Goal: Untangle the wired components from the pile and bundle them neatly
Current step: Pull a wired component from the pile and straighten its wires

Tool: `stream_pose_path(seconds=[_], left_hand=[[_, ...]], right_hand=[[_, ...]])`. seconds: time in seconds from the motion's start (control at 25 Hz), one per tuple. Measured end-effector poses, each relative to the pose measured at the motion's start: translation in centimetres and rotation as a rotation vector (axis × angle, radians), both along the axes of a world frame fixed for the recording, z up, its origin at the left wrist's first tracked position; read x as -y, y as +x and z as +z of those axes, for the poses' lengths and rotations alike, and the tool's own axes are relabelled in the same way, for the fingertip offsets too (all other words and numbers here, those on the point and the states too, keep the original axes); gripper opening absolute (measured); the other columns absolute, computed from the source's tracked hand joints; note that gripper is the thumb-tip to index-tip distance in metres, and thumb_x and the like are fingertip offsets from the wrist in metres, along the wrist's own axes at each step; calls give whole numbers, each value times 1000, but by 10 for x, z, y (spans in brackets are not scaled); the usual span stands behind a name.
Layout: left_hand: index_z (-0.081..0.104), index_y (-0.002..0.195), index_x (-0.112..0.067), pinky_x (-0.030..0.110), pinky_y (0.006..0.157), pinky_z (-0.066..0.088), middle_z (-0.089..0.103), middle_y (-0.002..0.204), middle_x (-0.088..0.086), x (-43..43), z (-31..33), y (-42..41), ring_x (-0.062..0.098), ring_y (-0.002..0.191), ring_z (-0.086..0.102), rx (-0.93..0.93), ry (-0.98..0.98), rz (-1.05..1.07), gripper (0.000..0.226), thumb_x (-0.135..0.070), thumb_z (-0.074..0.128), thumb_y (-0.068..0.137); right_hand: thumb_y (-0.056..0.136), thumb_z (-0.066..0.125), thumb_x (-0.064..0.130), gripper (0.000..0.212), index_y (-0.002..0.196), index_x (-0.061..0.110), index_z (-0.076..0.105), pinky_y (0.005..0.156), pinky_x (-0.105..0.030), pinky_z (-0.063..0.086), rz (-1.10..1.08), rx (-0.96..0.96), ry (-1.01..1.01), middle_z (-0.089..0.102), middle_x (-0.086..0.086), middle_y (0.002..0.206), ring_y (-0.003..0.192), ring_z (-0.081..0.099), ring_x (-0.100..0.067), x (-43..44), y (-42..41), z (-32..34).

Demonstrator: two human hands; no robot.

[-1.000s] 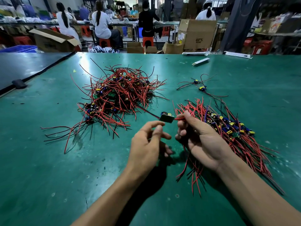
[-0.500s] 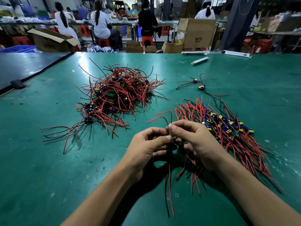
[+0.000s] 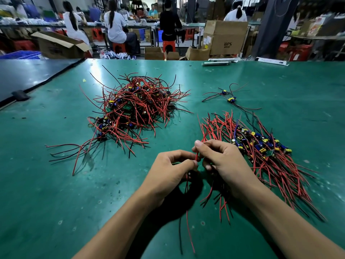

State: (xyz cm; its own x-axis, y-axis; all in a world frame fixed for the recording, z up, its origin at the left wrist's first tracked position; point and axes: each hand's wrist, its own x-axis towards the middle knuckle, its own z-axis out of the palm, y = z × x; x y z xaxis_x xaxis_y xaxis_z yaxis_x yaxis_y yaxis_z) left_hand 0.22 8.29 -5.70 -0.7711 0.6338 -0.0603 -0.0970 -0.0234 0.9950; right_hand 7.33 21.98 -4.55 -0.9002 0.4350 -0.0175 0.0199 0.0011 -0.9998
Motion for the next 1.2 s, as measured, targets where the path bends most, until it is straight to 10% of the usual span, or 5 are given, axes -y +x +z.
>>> stream_pose_path(seconds=[0.2,0.36,0.8,1.08,1.2], left_hand=[[71,85,0,27,59,54,65,66,4,1,-5,-1,21,61,68,-55,34,14,13,-12,68,88],[69,83,0,27,57,54,60,66,5,1,-2,-3,24,59,68,-21,46,-22,10,-9,67,88],[68,83,3,30,57,55,58,65,8,0,1,-2,24,54,65,13,56,-65,13,-9,69,86],[69,82,1,27,53,52,59,66,8,3,-1,-4,23,53,65,7,60,-49,14,-11,68,87],[69,77,-3,25,52,51,60,65,9,4,-3,-4,24,52,64,11,36,-93,10,-8,68,87]], right_hand=[[88,75,27,12,82,17,78,72,-29,56,74,-38,217,71,6,74,71,64,-5,-1,0,-1],[88,75,29,21,77,12,74,44,-21,35,5,-21,168,52,2,50,43,42,-9,-2,0,2],[95,60,32,36,71,7,68,30,-15,23,-16,-10,-693,45,2,59,34,28,-3,-10,-8,11],[86,77,27,21,91,7,76,54,-25,49,133,-12,-52,59,2,56,45,49,-9,0,3,1],[91,72,27,25,82,4,74,41,-17,30,17,-13,29,46,6,48,39,35,-5,0,1,1]])
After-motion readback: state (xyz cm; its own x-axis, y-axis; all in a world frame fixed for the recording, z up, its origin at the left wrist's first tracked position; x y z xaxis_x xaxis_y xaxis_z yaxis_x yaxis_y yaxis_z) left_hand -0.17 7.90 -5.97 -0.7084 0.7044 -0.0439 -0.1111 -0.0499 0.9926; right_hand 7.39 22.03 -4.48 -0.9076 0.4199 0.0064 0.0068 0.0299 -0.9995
